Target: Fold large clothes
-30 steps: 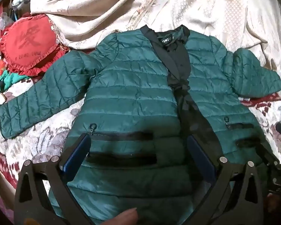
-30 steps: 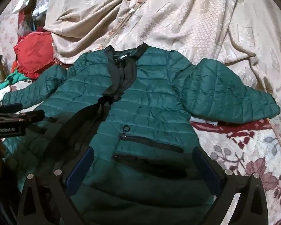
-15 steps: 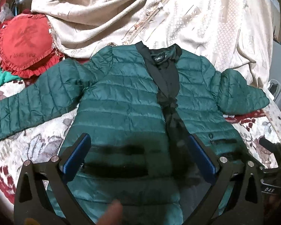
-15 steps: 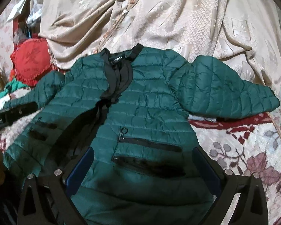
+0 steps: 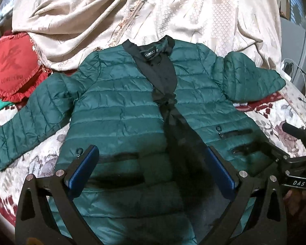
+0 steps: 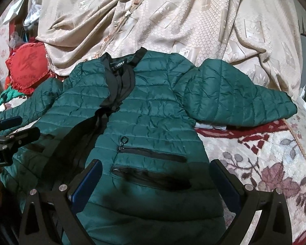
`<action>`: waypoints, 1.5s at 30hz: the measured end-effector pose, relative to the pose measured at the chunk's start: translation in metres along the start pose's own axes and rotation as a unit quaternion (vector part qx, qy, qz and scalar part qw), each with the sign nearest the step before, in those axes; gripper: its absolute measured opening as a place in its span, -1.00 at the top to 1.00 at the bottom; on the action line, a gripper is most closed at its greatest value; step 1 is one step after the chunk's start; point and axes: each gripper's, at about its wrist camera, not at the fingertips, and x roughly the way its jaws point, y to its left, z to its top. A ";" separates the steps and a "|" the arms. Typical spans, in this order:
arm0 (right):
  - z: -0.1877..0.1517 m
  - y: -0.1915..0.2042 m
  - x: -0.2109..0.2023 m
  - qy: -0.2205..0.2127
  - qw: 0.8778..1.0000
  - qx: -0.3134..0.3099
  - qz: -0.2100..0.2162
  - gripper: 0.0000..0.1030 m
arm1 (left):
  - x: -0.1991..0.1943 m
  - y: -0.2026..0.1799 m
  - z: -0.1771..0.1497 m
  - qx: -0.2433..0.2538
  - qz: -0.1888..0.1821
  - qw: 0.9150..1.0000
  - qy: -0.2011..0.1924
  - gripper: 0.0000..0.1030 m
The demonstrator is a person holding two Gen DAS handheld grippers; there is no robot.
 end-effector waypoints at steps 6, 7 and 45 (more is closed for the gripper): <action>0.000 -0.001 0.001 0.002 1.000 -0.001 -0.006 -1.00 | 0.000 0.001 0.000 -0.002 0.008 1.000 -0.004 -0.99; 0.000 -0.001 0.001 0.003 1.000 -0.002 -0.008 -1.00 | 0.001 0.002 0.000 -0.001 0.012 1.000 -0.003 -0.99; -0.003 0.014 0.008 0.011 0.999 -0.040 -0.026 -1.00 | -0.005 0.001 -0.008 0.029 0.040 0.999 -0.012 -0.99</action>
